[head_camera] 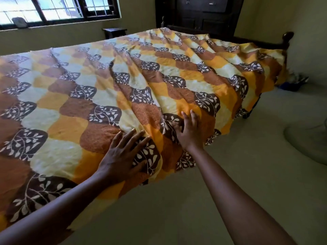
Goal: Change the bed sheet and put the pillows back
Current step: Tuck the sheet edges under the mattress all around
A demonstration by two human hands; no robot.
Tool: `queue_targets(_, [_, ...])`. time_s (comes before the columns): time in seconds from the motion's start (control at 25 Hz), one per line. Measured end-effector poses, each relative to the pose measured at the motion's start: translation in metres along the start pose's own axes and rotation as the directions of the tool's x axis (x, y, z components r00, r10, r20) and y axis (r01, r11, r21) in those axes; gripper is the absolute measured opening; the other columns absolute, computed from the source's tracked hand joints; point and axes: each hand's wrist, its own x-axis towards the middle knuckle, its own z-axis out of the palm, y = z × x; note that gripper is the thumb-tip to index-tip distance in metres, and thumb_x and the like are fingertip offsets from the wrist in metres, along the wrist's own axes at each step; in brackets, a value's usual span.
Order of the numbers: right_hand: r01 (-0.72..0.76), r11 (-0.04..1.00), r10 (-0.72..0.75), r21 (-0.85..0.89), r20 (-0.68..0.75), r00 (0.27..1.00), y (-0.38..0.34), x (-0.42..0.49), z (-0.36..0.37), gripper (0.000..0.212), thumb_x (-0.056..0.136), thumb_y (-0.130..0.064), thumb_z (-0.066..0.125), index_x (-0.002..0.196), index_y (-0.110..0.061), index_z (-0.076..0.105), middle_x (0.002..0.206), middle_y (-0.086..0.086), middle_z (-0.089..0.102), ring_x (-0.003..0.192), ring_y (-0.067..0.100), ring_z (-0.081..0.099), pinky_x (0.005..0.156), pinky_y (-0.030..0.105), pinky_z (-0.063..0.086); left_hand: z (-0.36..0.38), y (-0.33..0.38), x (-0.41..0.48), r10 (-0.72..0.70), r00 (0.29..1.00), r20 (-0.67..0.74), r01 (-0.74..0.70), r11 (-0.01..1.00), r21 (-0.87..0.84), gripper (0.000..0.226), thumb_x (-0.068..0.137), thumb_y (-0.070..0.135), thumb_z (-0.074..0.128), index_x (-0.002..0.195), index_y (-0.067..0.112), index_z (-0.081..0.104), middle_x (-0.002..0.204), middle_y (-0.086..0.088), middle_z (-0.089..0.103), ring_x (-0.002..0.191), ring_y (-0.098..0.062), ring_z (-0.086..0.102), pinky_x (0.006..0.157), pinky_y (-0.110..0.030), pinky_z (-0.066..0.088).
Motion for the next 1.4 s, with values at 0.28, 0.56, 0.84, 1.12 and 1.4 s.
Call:
queue_targets(0.28, [-0.007, 0.963, 0.067, 0.269, -0.214, 0.975, 0.003, -0.010, 0.014, 0.058, 0.088, -0.051, 0.044, 0.132, -0.014, 0.050, 0.145, 0.012, 0.038, 0.136, 0.025, 0.031, 0.106, 0.029, 0.029, -0.026, -0.003, 0.022, 0.002, 0.997, -0.073, -0.022, 0.961, -0.275, 0.050, 0.091, 0.049, 0.033, 0.133, 0.026, 0.047, 0.137, -0.001, 0.050, 0.128, -0.021, 0.041, 0.107, -0.043, 0.031])
queue_targets(0.56, [-0.172, 0.856, 0.368, 0.487, -0.341, 0.865, 0.073, 0.026, -0.035, 0.031, 0.089, -0.015, 0.060, 0.120, -0.011, 0.059, 0.119, 0.008, 0.061, 0.108, 0.023, 0.058, 0.089, 0.028, 0.046, -0.025, 0.032, 0.195, 0.465, 0.859, -0.216, -0.506, 0.837, -0.208, 0.036, 0.091, 0.033, 0.046, 0.119, 0.017, 0.062, 0.121, -0.003, 0.063, 0.114, -0.022, 0.056, 0.097, -0.039, 0.044])
queue_targets(0.84, [-0.294, 0.831, 0.401, 0.473, -0.143, 0.905, 0.122, 0.086, -0.033, 0.026, 0.089, -0.014, 0.060, 0.112, -0.002, 0.059, 0.114, 0.016, 0.062, 0.108, 0.031, 0.057, 0.089, 0.036, 0.043, 0.008, 0.094, 0.298, 0.534, 0.843, 0.070, -0.538, 0.837, 0.094, 0.041, 0.084, 0.036, 0.046, 0.119, 0.021, 0.060, 0.124, -0.002, 0.061, 0.114, -0.023, 0.059, 0.099, -0.049, 0.040])
queue_targets(1.12, [-0.176, 0.910, 0.203, 0.376, -0.033, 0.979, 0.150, 0.103, -0.100, 0.025, 0.095, -0.027, 0.051, 0.104, -0.006, 0.061, 0.087, 0.007, 0.063, 0.077, 0.018, 0.055, 0.056, 0.026, 0.035, 0.006, 0.135, 0.335, 0.393, 0.919, 0.013, -0.393, 0.919, 0.015, 0.021, 0.082, 0.030, 0.063, 0.100, 0.020, 0.070, 0.097, -0.003, 0.071, 0.095, -0.024, 0.064, 0.083, -0.036, 0.046])
queue_targets(1.4, [-0.277, 0.895, 0.332, 0.349, -0.107, 0.937, 0.172, 0.127, -0.142, 0.023, 0.094, -0.027, 0.052, 0.101, -0.008, 0.062, 0.102, 0.009, 0.067, 0.082, 0.014, 0.054, 0.059, 0.022, 0.034, -0.001, 0.178, 0.391, 0.247, 0.967, 0.057, -0.249, 0.968, 0.030, 0.024, 0.091, 0.029, 0.055, 0.113, 0.024, 0.064, 0.115, -0.004, 0.056, 0.112, -0.017, 0.048, 0.086, -0.026, 0.033])
